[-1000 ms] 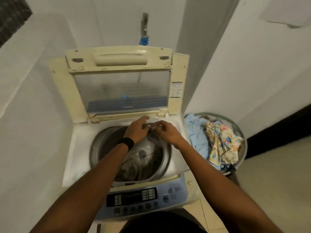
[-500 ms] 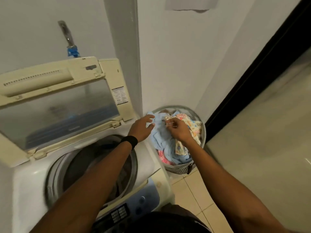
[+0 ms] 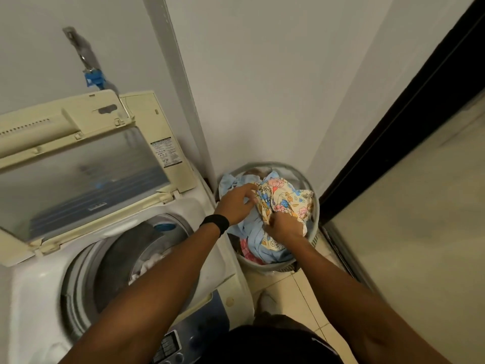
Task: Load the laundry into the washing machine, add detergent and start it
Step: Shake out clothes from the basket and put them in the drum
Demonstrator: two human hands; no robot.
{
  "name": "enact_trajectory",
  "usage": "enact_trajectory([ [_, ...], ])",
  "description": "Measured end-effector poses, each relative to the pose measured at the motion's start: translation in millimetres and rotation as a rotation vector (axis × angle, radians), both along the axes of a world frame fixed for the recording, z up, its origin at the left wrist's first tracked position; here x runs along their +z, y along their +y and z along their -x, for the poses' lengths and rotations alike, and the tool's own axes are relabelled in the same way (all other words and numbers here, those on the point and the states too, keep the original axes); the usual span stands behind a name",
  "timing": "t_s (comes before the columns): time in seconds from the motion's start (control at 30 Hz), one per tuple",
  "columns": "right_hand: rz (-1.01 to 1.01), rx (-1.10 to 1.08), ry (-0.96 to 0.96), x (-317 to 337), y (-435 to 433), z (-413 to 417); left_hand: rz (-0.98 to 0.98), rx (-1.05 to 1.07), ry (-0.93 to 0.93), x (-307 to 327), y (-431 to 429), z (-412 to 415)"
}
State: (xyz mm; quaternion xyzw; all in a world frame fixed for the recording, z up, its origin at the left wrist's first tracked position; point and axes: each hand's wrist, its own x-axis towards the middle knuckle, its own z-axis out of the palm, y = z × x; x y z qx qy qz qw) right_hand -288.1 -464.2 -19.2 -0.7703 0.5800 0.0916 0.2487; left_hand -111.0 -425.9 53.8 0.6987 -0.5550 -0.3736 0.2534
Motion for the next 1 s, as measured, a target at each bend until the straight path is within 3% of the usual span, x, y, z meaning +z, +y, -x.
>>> enact_trajectory([
  [0.1, -0.118, -0.016, -0.206, 4, -20, 4, -0.032, 0.021, -0.004, -10, -2, 1],
  [0.2, -0.336, -0.18, -0.66, 30, -40, 6, -0.105, -0.013, 0.077, -15, -2, 8],
  [0.27, -0.451, -0.334, -0.948, 57, -48, 2, -0.065, -0.026, 0.2, -13, -3, 16],
  [0.33, -0.476, -0.365, -1.1, 81, -57, -2, 0.063, 0.106, 0.289, -8, -7, 20],
  [0.43, -0.319, -0.295, -1.137, 98, -69, -7, 0.278, 0.342, 0.301, 12, -19, 11],
  [0.57, -0.077, -0.249, -1.163, 118, -79, -17, 0.403, 0.204, 0.185, 59, -30, -10],
  [0.8, -0.182, 0.009, -1.345, 166, -86, -35, 0.398, 0.344, 0.295, 115, -34, -31],
  [0.93, -0.195, 0.144, -1.267, 174, -91, -30, 0.485, 0.342, 0.092, 124, -32, -40],
  [1.0, -0.166, 0.197, -1.209, 177, -94, -25, 0.52, 0.323, 0.122, 129, -32, -39],
])
